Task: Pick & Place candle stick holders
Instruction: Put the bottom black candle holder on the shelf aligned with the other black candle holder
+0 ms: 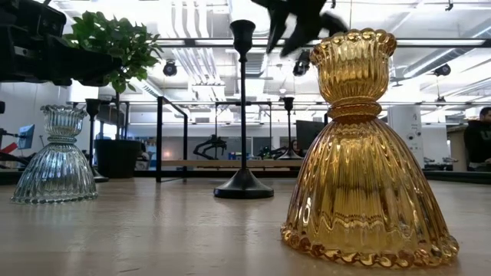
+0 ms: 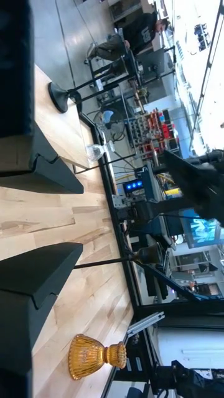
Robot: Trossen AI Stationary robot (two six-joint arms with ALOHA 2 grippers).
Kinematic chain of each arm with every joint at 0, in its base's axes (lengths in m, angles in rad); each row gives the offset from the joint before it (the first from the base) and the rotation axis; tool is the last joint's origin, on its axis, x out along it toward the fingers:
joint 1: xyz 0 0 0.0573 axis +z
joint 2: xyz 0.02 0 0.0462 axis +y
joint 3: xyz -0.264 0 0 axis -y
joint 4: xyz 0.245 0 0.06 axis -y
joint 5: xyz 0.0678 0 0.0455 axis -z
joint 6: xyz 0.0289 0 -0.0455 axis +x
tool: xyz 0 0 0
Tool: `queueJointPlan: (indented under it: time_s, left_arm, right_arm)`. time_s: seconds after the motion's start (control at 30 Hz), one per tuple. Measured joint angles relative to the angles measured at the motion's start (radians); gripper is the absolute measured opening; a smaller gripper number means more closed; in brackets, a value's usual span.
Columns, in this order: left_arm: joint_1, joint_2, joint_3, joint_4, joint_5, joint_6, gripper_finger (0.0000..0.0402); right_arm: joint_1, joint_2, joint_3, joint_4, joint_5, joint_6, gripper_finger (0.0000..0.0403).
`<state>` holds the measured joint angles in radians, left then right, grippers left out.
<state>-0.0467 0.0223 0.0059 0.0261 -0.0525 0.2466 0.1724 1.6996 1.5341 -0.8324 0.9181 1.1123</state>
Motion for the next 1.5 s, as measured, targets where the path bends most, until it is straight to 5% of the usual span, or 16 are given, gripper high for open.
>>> queueJointPlan:
  time_s: [0.43,0.67,0.87,1.2,1.5]
  left_arm:
    - [0.0,0.0,0.0,0.0,0.0,0.0,0.0143]
    - [0.0,0.0,0.0,0.001,0.0,0.0,0.0143]
    - [0.0,0.0,0.0,0.001,0.0,0.0,0.0143]
    - [0.001,0.0,0.0,0.001,0.0,0.0,0.0143]
    - [0.001,0.0,0.0,0.002,0.0,0.0,0.0143]
  right_arm:
    - [0.255,-0.156,0.0,-0.058,-0.016,-0.315,0.0069]
    - [0.475,-0.173,-0.015,-0.3,-0.076,-0.073,0.0059]
    - [0.643,-0.172,-0.12,-0.336,0.088,0.058,0.0066]
    - [0.589,-0.173,-0.31,-0.232,0.073,0.147,0.0122]
    - [0.502,-0.151,-0.487,0.219,0.064,-0.089,0.0187]
